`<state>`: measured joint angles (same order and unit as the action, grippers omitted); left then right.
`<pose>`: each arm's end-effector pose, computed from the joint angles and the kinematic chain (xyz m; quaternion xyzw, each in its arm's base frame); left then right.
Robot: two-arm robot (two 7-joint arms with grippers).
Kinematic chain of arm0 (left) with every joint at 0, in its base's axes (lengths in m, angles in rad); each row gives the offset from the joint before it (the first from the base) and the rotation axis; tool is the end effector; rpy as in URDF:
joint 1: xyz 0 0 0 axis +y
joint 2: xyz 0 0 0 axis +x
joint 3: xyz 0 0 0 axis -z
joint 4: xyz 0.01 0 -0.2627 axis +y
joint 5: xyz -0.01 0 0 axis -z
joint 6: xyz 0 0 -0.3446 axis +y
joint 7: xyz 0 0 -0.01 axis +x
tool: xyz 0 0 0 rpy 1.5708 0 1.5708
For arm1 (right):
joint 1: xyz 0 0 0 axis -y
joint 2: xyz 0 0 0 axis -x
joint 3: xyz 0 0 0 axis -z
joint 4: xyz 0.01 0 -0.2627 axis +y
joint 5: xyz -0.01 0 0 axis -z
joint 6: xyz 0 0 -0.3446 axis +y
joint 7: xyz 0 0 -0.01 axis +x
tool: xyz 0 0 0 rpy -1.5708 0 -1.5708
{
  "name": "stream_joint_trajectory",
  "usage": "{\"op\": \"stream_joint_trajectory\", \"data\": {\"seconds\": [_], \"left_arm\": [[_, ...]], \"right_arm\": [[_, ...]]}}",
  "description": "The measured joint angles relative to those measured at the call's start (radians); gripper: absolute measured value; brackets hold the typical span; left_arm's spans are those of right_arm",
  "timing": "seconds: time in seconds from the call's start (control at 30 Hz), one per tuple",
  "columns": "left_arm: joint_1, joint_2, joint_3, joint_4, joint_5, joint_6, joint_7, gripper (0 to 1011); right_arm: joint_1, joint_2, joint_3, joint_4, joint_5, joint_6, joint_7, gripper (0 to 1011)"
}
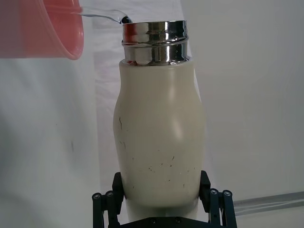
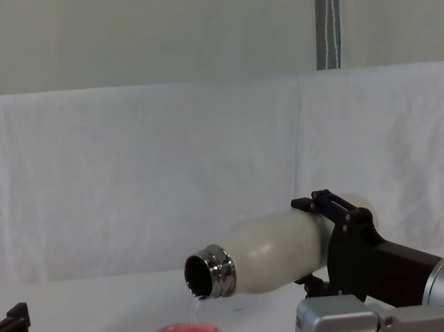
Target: Grasp the thermos with one hand and pour water into the cup lid.
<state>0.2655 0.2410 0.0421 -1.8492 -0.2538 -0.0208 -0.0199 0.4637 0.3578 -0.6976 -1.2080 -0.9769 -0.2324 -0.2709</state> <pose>0.2955 0.0273 -0.2598 -0.0174 0.0064 0.6616 0.7496 0.4311 0.0660 -0.2854 -0.2564 -0.6332 -0.3507 0.6405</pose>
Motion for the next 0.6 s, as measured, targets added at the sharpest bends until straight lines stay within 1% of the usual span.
{"op": "stream_joint_trajectory", "data": {"seconds": [0.6], "left_arm": [[0.0,0.0,0.0,0.0,0.0,0.0,0.0,1001]], "right_arm": [[0.008,0.004,-0.006,0.004,-0.005,-0.001,-0.006,952]]}}
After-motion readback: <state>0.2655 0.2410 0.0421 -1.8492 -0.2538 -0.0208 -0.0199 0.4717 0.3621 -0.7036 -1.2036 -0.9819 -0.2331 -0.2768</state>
